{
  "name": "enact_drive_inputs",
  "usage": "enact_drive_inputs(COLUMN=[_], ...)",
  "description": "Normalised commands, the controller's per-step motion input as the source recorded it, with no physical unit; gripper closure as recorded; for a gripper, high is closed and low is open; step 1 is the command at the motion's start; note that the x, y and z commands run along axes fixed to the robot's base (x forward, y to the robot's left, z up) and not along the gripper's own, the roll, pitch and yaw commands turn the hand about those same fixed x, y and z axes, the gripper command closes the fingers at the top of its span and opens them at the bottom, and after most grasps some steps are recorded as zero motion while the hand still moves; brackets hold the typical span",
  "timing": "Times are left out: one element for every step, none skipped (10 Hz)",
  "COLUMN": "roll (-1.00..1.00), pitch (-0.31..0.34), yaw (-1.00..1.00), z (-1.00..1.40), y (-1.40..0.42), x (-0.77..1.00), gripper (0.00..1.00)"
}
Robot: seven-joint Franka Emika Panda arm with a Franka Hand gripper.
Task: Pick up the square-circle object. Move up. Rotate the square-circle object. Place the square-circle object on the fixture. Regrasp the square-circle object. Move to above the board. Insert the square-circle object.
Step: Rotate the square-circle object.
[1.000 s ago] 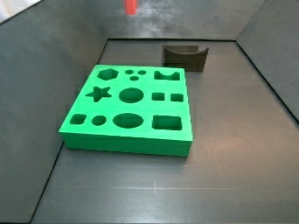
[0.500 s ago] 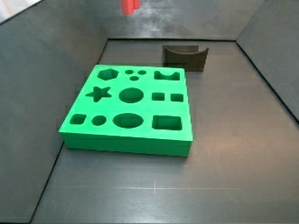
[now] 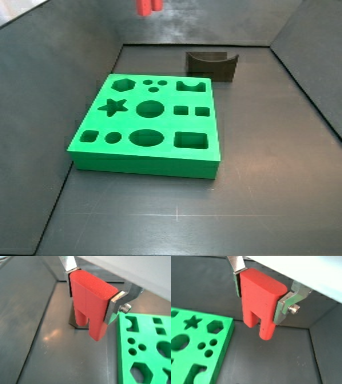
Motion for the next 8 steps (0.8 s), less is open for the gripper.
enact_drive_inputs(roll=[-0.04,-0.04,-0.05,-0.05,-0.06,-0.07,-0.07,-0.09], pitch=[0.011,0.012,0.013,0.015,0.016,0.019,0.02,0.025], yaw=[-1.0,-1.0,-1.0,-1.0,-1.0,-1.0,-1.0,-1.0], z=[0.0,0.0,0.0,0.0,0.0,0.0,0.0,0.0], y=[0.0,0.0,0.0,0.01,0.01,0.01,0.01,0.01], x=[0.0,0.0,0.0,0.0,0.0,0.0,0.0,0.0], gripper=[1.0,1.0,1.0,1.0,1.0,1.0,1.0,1.0])
